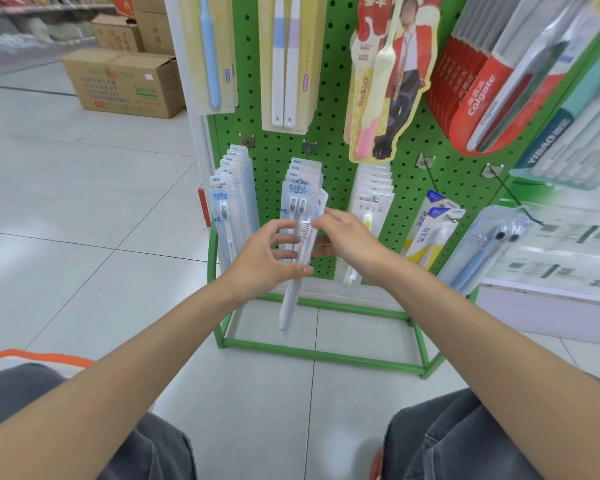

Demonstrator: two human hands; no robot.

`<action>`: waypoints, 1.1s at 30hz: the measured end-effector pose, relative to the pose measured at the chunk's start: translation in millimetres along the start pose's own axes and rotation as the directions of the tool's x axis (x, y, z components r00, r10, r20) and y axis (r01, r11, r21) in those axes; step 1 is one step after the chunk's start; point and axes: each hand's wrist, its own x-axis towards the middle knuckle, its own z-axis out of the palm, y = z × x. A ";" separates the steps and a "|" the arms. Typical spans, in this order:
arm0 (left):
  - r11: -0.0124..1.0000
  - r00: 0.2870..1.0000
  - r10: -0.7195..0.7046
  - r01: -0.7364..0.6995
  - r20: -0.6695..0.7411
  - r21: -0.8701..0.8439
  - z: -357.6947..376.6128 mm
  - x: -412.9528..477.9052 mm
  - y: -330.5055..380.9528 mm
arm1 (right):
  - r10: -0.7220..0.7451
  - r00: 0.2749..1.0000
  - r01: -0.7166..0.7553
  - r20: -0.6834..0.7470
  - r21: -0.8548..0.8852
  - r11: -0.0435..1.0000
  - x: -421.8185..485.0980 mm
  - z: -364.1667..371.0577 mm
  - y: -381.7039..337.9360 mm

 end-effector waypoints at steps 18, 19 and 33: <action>1.000 0.987 -0.018 0.018 -0.160 -0.002 -1.5 29.4 10.0 | -0.074 0.947 0.037 -0.312 -0.124 0.992 38.9 19.0 2.2; 1.000 0.987 -0.017 0.017 -0.163 -0.001 -1.7 31.2 9.1 | -0.075 0.950 0.038 -0.302 -0.126 0.991 41.3 21.3 1.4; 0.999 0.970 -0.038 0.045 -0.239 0.022 -6.5 38.5 8.8 | -0.127 0.950 0.046 -0.286 -0.276 0.960 52.5 19.4 -0.1</action>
